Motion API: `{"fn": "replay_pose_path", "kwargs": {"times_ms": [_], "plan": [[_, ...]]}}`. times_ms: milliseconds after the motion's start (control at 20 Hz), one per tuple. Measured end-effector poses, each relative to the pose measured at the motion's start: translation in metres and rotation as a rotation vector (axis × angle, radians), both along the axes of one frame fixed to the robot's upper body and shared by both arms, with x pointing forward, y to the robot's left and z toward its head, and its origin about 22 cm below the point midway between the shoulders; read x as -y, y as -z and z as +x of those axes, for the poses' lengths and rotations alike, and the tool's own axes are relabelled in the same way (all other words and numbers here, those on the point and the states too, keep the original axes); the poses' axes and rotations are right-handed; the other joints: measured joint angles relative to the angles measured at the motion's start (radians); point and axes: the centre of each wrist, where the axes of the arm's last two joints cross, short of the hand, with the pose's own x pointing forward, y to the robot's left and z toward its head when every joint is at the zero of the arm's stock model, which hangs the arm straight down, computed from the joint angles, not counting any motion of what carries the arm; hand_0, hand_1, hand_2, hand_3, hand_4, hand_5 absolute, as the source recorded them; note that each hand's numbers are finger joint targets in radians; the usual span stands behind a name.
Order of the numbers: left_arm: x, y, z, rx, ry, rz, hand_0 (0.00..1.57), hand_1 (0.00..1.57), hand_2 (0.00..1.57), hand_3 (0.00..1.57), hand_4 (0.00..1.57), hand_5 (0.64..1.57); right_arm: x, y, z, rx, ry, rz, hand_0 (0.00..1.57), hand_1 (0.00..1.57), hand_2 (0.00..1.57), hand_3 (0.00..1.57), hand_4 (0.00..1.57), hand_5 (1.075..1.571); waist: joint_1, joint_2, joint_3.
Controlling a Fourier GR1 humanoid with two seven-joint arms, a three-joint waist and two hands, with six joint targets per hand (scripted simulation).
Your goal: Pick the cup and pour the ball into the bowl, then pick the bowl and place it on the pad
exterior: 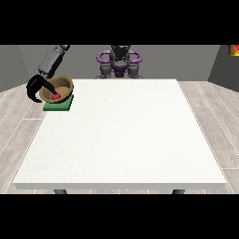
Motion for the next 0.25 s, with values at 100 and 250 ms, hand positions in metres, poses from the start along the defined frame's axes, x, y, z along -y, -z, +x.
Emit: {"fn": "replay_pose_path", "kwargs": {"times_ms": [100,250], "plan": [[0.009,-0.001,0.005,-0.020,0.014,-0.005,0.00,0.00,0.00,0.00,1.19,1.569,-0.002,0.003,0.001,-0.029,-0.015,-0.009,0.00,0.00,0.00,0.00,0.00,1.395,0.000,-0.022,0.0006],[0.020,0.019,0.010,-0.069,0.017,-0.015,0.00,0.00,0.00,0.00,1.19,1.569,0.008,-0.005,-0.002,-0.076,-0.027,-0.022,0.00,0.00,0.00,0.00,0.20,1.375,0.000,-0.075,0.0007]]}}
